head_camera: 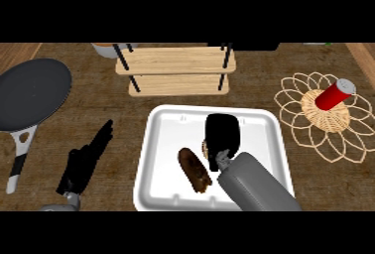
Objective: Pick the cupcake from the tray and place it in the tiered shelf
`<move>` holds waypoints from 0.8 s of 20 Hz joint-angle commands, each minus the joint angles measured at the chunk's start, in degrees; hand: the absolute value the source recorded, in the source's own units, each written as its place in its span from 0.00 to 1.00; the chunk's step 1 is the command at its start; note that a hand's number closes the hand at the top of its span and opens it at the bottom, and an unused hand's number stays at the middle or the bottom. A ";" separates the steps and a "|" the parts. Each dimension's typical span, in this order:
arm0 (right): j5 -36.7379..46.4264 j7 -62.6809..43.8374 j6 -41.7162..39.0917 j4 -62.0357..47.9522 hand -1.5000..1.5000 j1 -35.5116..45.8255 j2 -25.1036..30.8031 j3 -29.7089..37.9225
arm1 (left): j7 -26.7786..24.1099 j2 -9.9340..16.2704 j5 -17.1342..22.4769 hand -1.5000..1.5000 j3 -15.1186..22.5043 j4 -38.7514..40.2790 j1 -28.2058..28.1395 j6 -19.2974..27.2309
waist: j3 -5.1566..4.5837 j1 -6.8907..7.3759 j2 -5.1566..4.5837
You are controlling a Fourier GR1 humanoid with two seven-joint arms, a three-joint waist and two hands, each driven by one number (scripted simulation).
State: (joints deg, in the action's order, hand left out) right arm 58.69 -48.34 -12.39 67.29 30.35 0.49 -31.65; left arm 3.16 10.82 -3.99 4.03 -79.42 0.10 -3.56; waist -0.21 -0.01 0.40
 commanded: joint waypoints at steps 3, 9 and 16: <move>-1.91 -12.20 3.41 14.52 1.00 -7.95 -0.47 2.28 | 1.76 1.57 1.30 0.50 -1.83 -0.96 0.98 -1.33 | 0.23 -0.95 0.05; 5.13 -21.88 -2.82 33.15 1.00 -10.41 -0.46 -0.74 | 1.14 -0.90 -0.46 0.50 -0.71 -1.44 0.10 1.11 | 0.18 -0.99 0.13; 9.54 -22.86 -3.88 43.57 1.00 0.26 -0.45 4.43 | -1.60 0.26 0.19 0.50 -0.77 0.38 -1.22 -1.94 | 0.16 -0.10 -0.13</move>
State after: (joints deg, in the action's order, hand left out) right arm 66.72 -62.62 -13.80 105.34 25.44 0.82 -29.56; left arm 2.46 10.50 -4.33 3.30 -79.36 -0.60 -3.90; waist -0.05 -0.50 0.39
